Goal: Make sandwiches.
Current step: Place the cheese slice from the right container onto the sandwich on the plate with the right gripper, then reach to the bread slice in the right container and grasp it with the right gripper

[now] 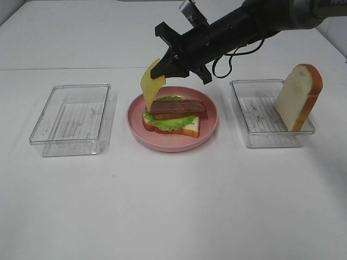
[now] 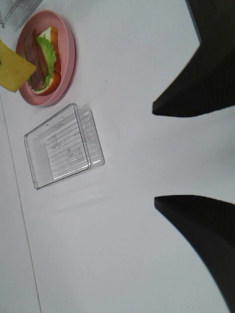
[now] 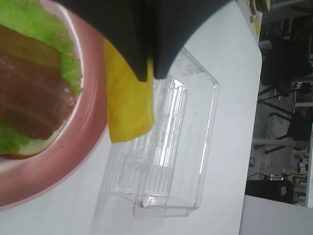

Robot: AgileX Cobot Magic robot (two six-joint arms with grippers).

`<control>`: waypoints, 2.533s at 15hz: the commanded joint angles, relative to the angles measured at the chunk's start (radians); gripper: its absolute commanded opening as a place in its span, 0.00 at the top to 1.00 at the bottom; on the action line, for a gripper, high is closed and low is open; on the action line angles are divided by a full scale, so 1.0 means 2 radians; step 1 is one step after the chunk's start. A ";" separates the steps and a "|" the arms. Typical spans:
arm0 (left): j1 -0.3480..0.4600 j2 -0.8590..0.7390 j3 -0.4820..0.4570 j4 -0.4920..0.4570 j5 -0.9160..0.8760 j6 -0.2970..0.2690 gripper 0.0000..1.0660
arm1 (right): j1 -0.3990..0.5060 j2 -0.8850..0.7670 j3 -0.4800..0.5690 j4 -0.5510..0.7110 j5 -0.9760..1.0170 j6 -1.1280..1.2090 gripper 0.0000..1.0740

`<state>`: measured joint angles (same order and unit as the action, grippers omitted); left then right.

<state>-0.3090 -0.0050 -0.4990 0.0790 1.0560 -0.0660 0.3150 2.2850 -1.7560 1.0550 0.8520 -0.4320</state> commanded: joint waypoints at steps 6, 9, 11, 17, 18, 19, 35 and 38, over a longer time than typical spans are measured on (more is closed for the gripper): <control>0.000 -0.013 0.001 0.002 -0.005 -0.001 0.54 | 0.000 0.019 0.002 -0.058 -0.049 0.054 1.00; 0.000 -0.013 0.001 0.002 -0.005 -0.001 0.54 | 0.000 0.019 0.002 -0.116 -0.046 0.079 1.00; 0.000 -0.013 0.001 0.002 -0.005 -0.001 0.54 | 0.000 0.019 0.002 -0.138 -0.040 0.093 0.97; 0.000 -0.013 0.001 0.002 -0.005 -0.001 0.54 | 0.000 0.013 0.001 -0.170 -0.031 0.103 0.35; 0.000 -0.013 0.001 0.002 -0.005 -0.001 0.54 | 0.000 0.011 0.000 -0.181 -0.030 0.106 0.35; 0.000 -0.013 0.001 0.002 -0.005 -0.001 0.54 | 0.000 0.005 0.000 -0.199 -0.025 0.112 0.35; 0.000 -0.013 0.001 0.002 -0.005 -0.001 0.54 | -0.029 -0.118 -0.088 -0.575 0.137 0.258 0.35; 0.000 -0.013 0.001 0.002 -0.005 -0.001 0.54 | -0.071 -0.118 -0.091 -0.561 0.174 0.260 0.35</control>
<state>-0.3090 -0.0050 -0.4990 0.0790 1.0560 -0.0660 0.1620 2.0530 -1.9310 -0.0710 1.1940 0.0750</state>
